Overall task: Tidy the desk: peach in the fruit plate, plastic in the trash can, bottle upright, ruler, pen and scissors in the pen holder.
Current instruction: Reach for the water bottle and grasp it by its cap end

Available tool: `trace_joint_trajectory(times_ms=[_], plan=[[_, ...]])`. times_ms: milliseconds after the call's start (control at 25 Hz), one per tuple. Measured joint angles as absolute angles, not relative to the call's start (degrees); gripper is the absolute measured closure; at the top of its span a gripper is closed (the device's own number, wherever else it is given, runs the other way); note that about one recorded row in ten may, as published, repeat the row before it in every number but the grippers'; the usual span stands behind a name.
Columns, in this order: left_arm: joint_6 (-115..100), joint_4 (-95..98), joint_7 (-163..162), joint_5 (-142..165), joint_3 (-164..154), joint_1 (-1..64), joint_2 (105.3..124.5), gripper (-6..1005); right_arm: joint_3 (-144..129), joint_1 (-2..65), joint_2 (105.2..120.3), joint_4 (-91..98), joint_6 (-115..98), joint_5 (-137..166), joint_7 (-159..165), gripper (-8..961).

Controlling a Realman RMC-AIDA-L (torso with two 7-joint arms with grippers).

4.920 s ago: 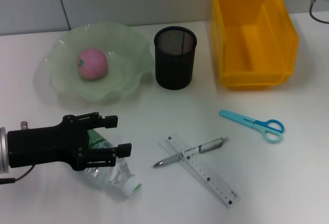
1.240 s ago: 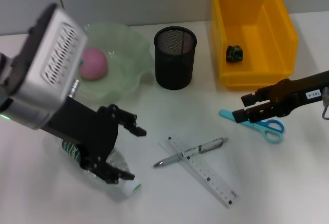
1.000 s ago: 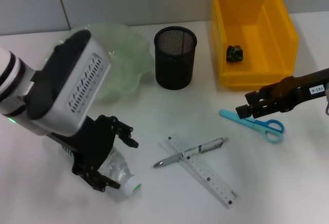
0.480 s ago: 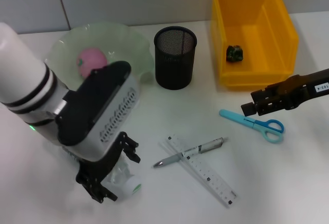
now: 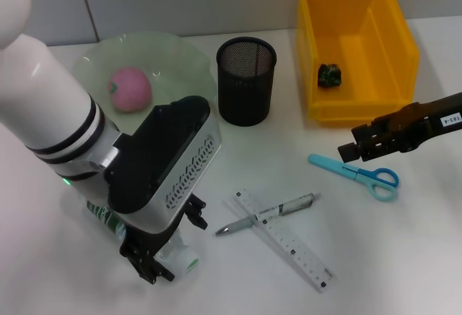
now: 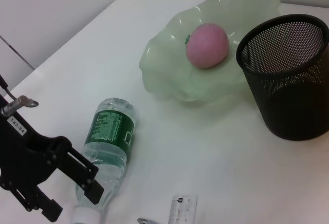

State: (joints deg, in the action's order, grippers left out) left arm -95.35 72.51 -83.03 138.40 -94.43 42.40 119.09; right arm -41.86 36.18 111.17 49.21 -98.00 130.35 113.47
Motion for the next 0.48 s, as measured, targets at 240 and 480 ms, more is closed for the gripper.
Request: trace_joint_trajectory(times_ms=[240, 480], plan=[[-95.21, 71.71, -83.19, 138.5, -95.35, 42.89, 119.09, 303, -41.72, 36.24, 111.09, 49.22, -98.0, 130.35, 113.52, 200], [-94.69, 69.23, -82.78, 138.52, -96.75, 43.78, 119.09, 307, -41.78, 36.2, 111.09, 49.17, -97.87, 130.35, 113.54, 201]])
